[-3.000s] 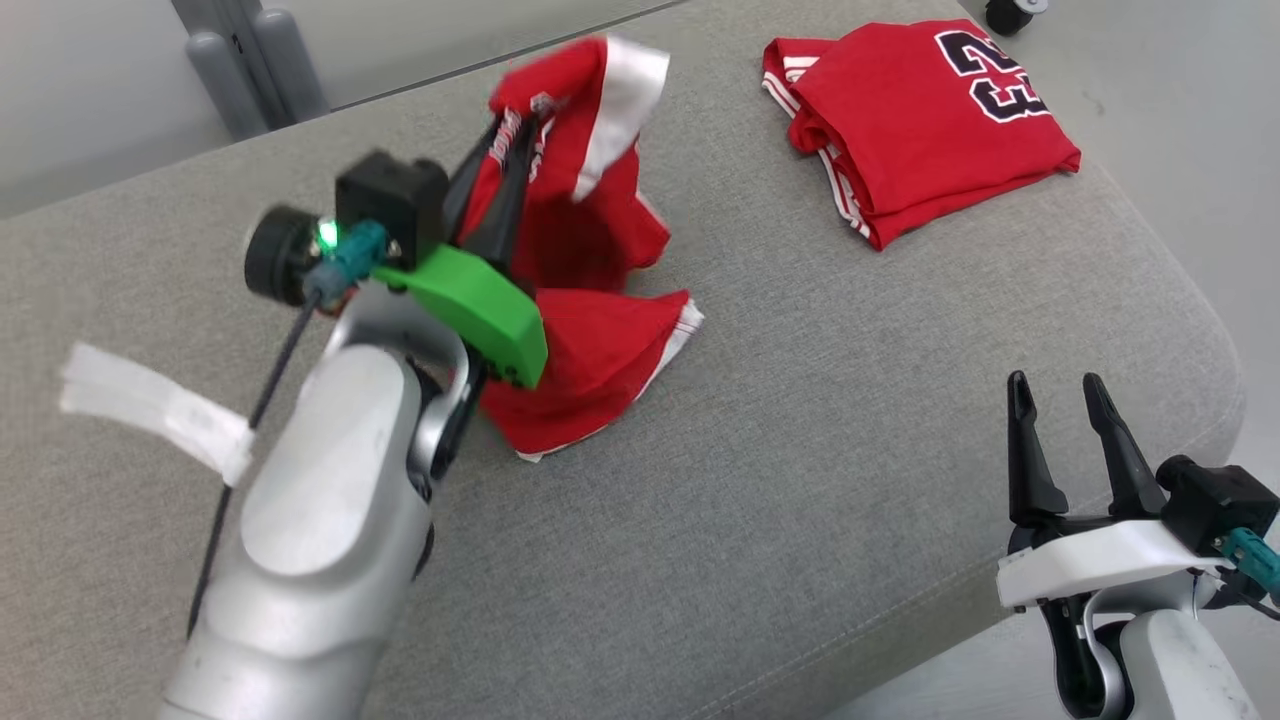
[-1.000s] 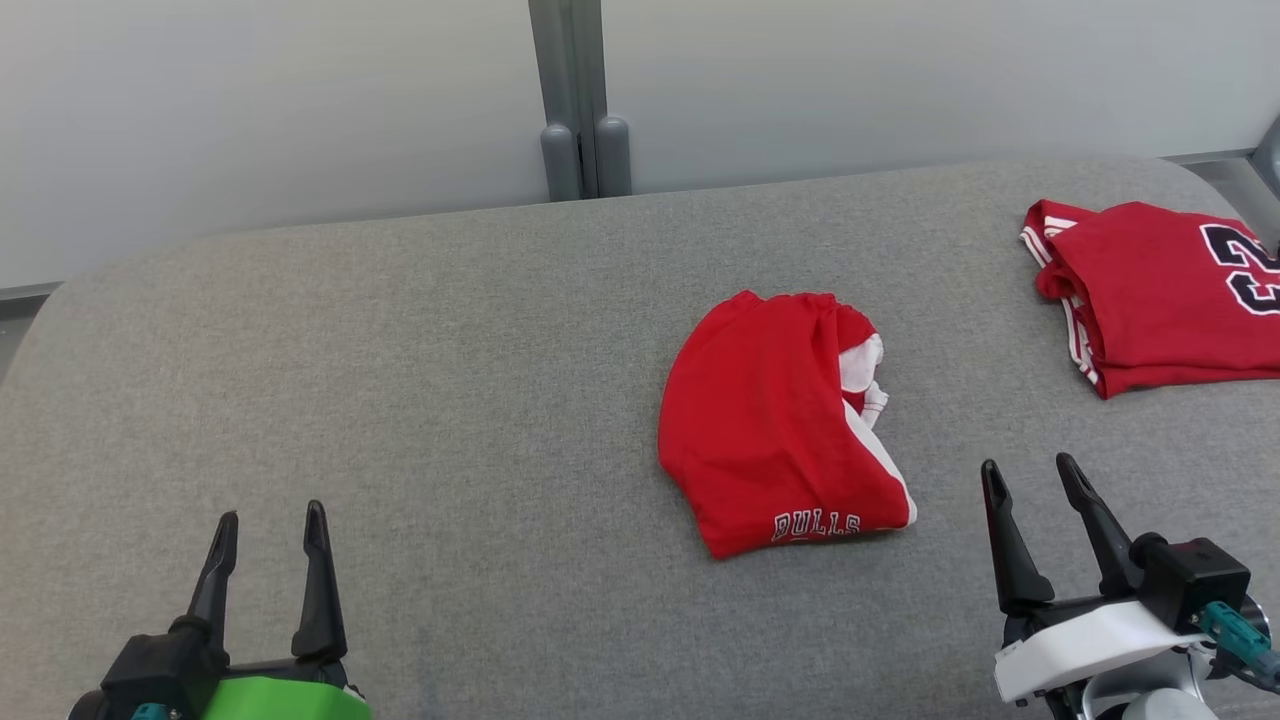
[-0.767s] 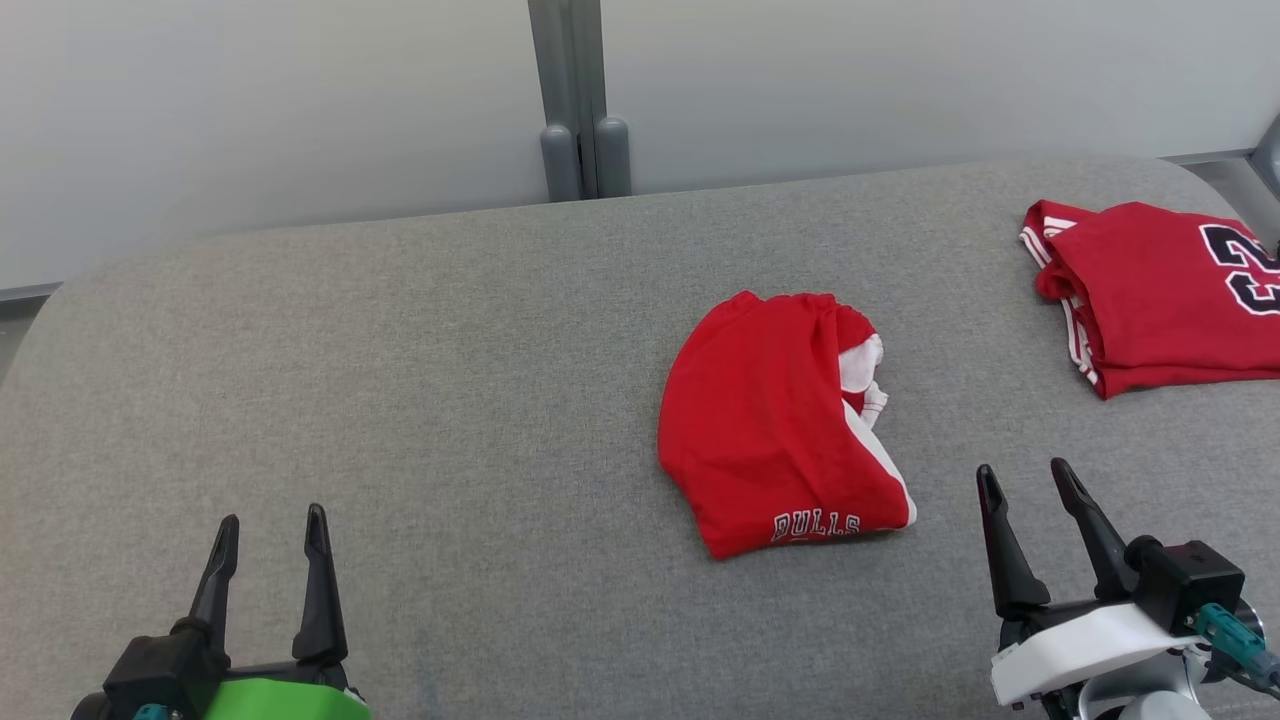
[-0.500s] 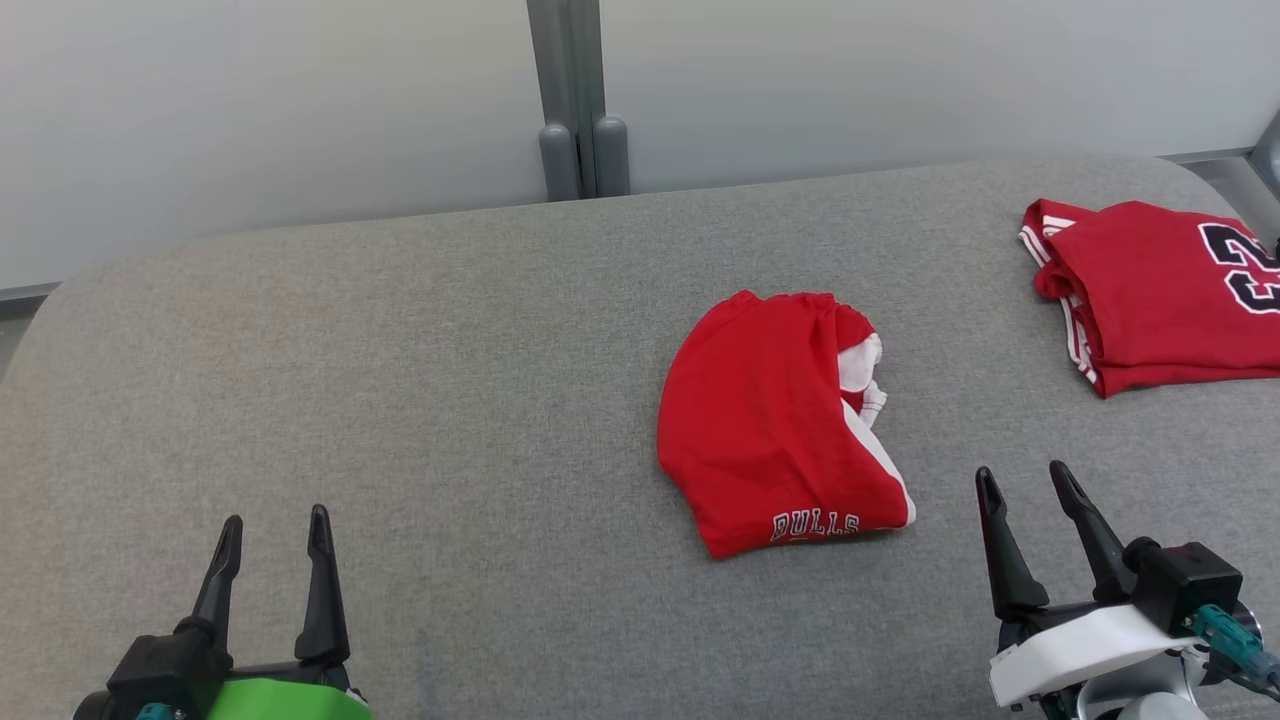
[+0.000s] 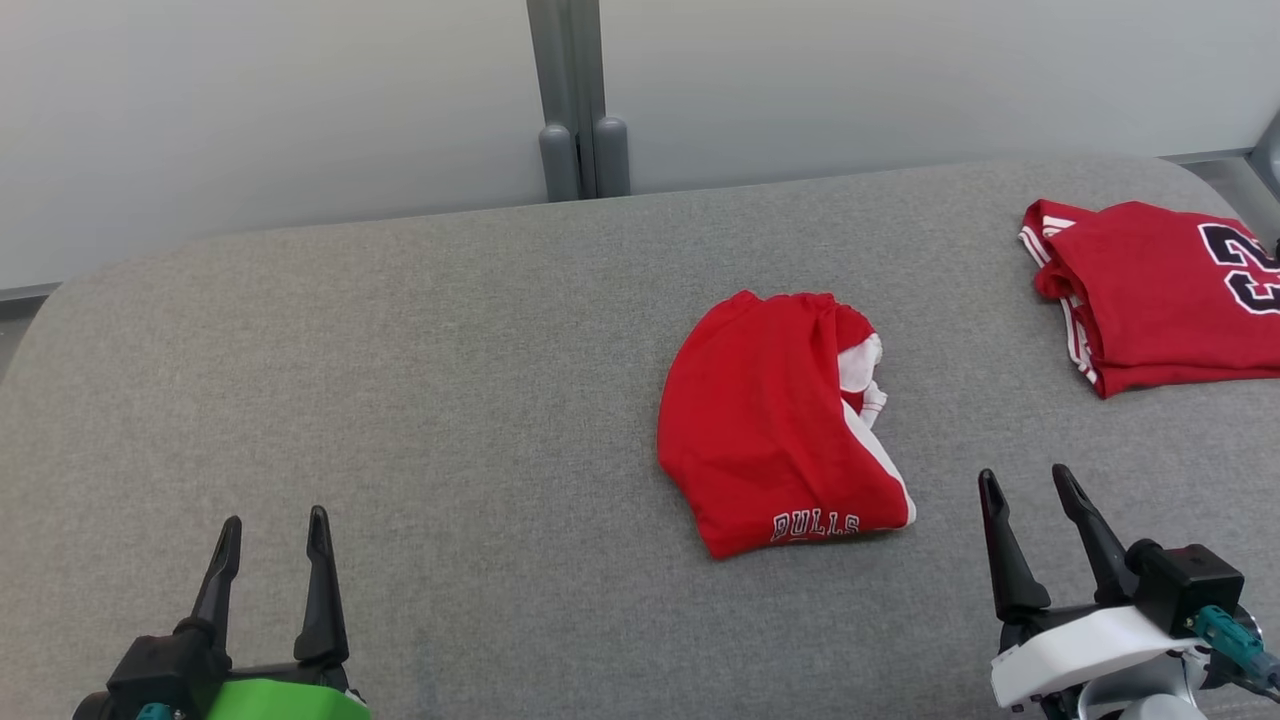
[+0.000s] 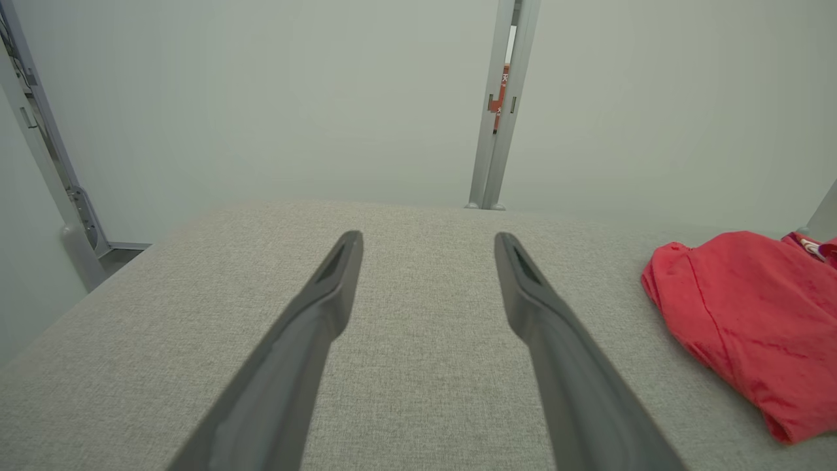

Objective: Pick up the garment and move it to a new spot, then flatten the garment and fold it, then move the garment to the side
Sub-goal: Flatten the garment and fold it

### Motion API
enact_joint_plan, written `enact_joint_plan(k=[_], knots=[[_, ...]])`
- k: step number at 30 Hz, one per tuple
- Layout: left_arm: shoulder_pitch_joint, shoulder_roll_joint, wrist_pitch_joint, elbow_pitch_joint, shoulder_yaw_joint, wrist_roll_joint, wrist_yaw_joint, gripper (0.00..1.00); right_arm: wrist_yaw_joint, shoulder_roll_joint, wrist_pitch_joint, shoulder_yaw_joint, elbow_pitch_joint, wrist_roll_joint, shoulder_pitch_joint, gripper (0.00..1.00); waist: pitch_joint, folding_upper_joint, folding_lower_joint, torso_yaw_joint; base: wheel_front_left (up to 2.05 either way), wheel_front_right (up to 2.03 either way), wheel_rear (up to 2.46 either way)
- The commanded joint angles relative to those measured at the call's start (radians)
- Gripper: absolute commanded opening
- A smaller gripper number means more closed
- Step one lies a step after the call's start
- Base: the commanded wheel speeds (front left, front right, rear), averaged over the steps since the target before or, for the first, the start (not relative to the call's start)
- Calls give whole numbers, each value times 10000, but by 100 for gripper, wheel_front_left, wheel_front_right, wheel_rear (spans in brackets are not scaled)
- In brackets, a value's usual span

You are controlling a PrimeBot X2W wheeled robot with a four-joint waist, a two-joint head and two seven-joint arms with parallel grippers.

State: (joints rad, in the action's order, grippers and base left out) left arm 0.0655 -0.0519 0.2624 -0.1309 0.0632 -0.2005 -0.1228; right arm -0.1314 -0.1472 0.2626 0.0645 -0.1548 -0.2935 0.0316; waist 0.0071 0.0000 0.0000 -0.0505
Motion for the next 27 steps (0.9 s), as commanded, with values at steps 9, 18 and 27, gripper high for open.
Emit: enact_joint_plan(k=[9,18,27], knots=[[-268,9,27,-97,-140,-93,44,100,16,-103,29,-19,-470,42,-875,100,185,0,0,133,0,0,0],[-720,5,27,-112,-561,-3,186,100,16,-843,29,494,-1519,160,-3239,100,975,0,0,579,0,0,0],[-1310,5,29,-127,-1055,-66,364,100,16,-1441,29,968,-3975,-84,-5208,100,1847,0,0,1295,0,0,0]])
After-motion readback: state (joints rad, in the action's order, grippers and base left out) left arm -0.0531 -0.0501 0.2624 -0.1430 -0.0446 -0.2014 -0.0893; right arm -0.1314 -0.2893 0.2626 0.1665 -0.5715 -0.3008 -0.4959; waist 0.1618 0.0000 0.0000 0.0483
